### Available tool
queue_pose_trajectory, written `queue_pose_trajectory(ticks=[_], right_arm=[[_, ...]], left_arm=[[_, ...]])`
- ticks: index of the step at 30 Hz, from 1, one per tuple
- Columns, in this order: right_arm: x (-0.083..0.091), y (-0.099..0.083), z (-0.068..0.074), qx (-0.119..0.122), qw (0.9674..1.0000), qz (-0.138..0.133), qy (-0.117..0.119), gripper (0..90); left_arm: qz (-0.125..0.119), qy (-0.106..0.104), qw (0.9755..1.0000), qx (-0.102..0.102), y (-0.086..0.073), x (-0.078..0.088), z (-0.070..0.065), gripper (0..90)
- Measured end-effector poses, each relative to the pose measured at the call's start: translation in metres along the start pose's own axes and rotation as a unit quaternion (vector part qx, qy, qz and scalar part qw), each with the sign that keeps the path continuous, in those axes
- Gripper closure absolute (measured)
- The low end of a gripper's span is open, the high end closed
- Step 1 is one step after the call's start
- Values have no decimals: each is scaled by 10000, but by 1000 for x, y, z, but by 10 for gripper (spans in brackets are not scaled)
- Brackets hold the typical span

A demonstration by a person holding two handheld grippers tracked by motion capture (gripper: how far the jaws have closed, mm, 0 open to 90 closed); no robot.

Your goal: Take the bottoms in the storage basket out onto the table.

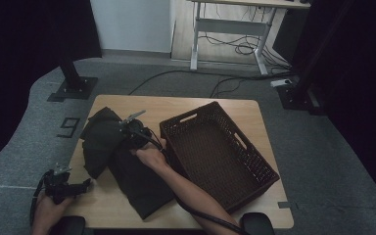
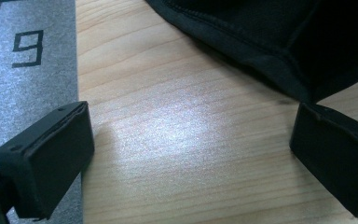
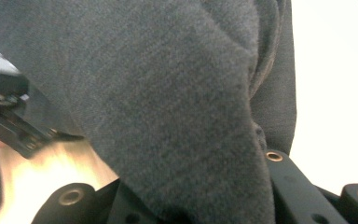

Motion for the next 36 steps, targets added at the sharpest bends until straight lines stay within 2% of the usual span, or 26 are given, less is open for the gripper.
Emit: queue_pose_trajectory(ticks=[4,8,14,24,31,36], right_arm=[[-9,-11,-7,-23,9997,218,-70,656],[-12,-18,-14,-110,9994,327,-36,507],[-2,-13,-18,-159,9998,146,55,360],[12,-8,-12,118,9997,35,192,321],[30,-2,-11,226,9992,-102,304,325],[43,0,-10,308,9989,-183,298,330]], left_arm=[[3,1,10000,3,0,0,0,0],[-6,6,10000,12,0,0,-1,0],[-5,6,10000,17,0,0,-1,0],[-12,9,10000,17,1,-1,-1,0],[-6,7,10000,14,1,0,-1,0],[-6,11,10000,14,1,0,-1,0]])
Point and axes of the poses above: each handheld gripper's, and its own axes: x roughly backward along the jaws, y roughly out of its top, z roughly to its left, the point moved 9 cm from there along -x, roughly forward along the jaws, and after that the axes turned 5 degrees about z, right-handed, at the moved point
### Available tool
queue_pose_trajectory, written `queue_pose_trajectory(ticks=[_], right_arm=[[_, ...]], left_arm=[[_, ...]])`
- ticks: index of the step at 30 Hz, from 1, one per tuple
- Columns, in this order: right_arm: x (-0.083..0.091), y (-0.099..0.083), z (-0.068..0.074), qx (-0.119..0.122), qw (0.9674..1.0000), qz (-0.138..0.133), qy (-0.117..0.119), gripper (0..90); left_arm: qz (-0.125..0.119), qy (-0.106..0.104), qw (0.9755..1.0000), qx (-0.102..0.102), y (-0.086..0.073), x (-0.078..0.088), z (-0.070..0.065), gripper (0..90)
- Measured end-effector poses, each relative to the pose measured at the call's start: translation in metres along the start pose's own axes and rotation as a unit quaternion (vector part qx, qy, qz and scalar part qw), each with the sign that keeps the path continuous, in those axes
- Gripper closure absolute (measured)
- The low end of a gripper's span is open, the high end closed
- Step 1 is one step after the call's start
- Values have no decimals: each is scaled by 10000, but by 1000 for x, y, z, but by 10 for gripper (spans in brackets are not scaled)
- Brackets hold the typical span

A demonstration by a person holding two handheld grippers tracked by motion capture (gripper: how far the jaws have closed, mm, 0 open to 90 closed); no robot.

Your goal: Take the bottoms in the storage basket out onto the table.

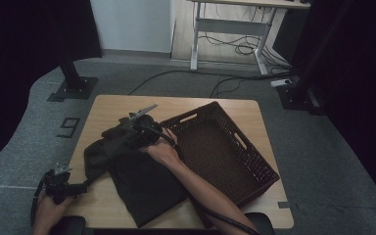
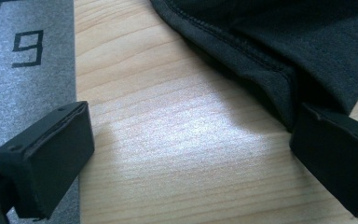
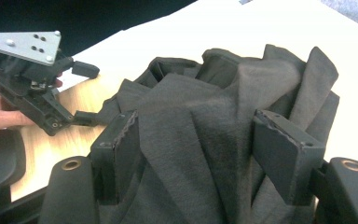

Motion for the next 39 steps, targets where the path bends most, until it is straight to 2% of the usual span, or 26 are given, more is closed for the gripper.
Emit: queue_pose_trajectory(ticks=[8,14,18,29,32,37,39], right_arm=[[20,0,-2,11,9999,-101,-59,327],[34,-5,-10,-166,9996,-211,-72,307],[43,-15,-19,-203,9991,-226,-285,298],[65,-43,-38,-452,9973,-295,-491,291],[70,-53,-42,-457,9971,-231,-557,289],[74,-69,-44,-715,9964,-171,-420,248],[76,-73,-45,-732,9963,-192,-410,217]], left_arm=[[-3,7,10000,10,0,0,0,0],[-4,9,10000,14,0,0,0,0],[-1,10,10000,16,0,0,0,0],[-3,22,10000,34,0,0,-1,0],[-4,23,10000,34,0,0,-1,0],[-3,23,10000,38,0,0,-1,0],[-2,22,10000,37,0,0,-1,0]])
Point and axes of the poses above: each handheld gripper's, and its own axes: x roughly backward along the jaws, y roughly out of its top, z roughly to its left, the point moved 9 cm from there along -x, roughly forward along the jaws, and after that the axes turned 5 degrees about z, right-handed, at the moved point
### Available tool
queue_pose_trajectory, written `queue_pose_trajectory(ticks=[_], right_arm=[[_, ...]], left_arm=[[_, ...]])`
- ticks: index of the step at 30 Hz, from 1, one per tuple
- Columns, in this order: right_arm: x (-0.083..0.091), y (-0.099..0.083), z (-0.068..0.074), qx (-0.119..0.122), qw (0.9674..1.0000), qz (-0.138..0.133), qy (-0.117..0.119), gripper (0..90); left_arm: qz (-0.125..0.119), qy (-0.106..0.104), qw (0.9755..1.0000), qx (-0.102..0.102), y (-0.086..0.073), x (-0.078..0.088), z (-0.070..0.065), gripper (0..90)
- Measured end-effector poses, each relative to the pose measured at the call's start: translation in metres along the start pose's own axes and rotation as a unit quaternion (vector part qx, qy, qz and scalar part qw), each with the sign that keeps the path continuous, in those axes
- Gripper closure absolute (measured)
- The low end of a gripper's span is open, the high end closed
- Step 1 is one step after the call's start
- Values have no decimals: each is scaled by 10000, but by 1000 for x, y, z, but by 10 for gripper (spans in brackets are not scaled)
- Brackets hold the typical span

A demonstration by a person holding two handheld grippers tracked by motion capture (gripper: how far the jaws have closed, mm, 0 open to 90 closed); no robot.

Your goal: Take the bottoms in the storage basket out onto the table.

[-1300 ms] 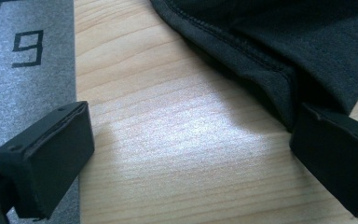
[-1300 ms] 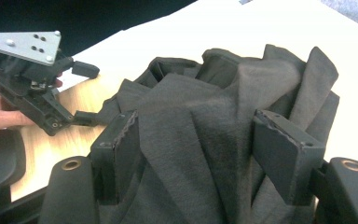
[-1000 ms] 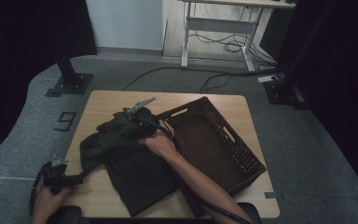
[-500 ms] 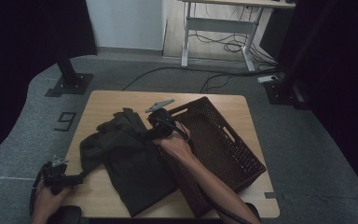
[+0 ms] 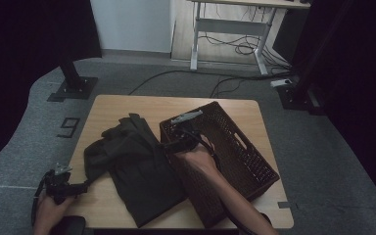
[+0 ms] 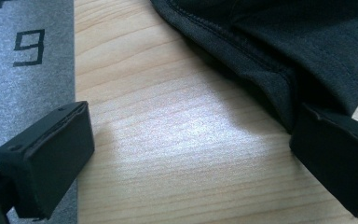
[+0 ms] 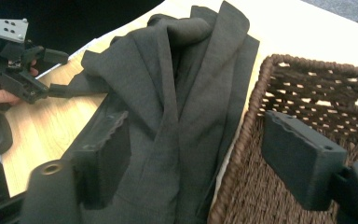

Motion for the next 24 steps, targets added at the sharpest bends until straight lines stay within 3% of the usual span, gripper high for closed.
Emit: queue_pose_trajectory(ticks=[4,8,11,17,24], right_arm=[[3,-8,0,-112,9998,25,146,162],[4,-18,-3,-142,9998,113,70,161],[5,-28,-6,-129,9997,206,-40,229],[9,-44,-7,-140,9996,262,-15,370],[11,-60,-8,-155,9994,312,-93,460]], left_arm=[[-1,2,10000,2,0,0,0,0],[0,6,10000,5,0,0,0,0],[0,7,10000,5,0,0,0,0],[0,6,10000,7,0,0,0,0],[14,10,10000,-6,0,0,0,0]])
Point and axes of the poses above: each handheld gripper's, and its own axes: x roughly backward along the jaws, y roughly out of its top, z roughly to its left, the point moved 9 cm from there along -x, roughly forward along the jaws, and after that the axes turned 5 degrees about z, right-handed, at the moved point
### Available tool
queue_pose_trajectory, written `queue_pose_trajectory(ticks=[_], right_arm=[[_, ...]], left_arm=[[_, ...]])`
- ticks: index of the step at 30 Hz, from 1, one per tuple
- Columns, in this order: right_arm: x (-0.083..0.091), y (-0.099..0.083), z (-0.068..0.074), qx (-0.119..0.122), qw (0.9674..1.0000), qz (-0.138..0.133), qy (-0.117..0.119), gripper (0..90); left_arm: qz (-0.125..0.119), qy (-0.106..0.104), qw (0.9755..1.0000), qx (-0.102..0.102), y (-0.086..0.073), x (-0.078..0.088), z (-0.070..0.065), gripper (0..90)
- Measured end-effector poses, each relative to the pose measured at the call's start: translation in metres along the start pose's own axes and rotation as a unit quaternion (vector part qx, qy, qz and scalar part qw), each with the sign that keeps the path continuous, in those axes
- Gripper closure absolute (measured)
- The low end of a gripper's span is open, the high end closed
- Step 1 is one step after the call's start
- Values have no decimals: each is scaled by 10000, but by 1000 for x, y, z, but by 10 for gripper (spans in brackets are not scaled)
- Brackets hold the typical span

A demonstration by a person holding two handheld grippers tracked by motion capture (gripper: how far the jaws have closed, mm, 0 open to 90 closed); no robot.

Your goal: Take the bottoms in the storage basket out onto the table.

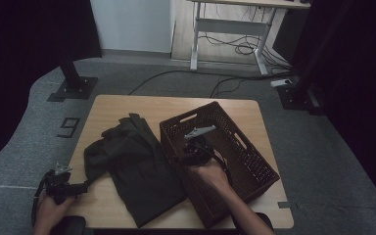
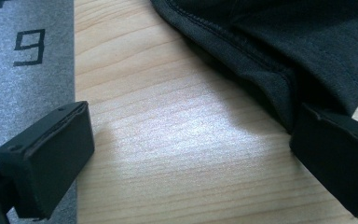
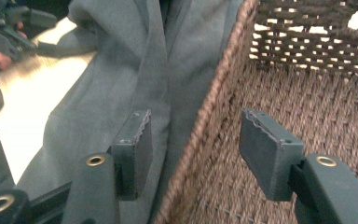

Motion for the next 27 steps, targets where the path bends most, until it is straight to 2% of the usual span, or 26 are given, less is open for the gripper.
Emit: queue_pose_trajectory(ticks=[6,10,13,17,27], right_arm=[[-6,-13,2,156,9996,175,-133,546],[-6,-15,2,143,9998,120,-104,627],[-8,-17,5,253,9996,132,-48,687],[-8,-17,5,327,9993,158,-106,700],[-7,-16,2,198,9996,110,-174,751]], left_arm=[[1,7,10000,11,0,0,0,0],[-5,12,10000,18,0,0,0,0],[-7,15,10000,17,0,0,-1,0],[-6,14,10000,16,0,0,-1,0],[-1,22,10000,23,0,0,-1,0]])
Point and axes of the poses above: each handheld gripper's, and its own axes: x roughly backward along the jaws, y roughly out of its top, z roughly to its left, the point moved 9 cm from there along -x, roughly forward along the jaws, and after that the axes turned 5 degrees about z, right-handed, at the moved point
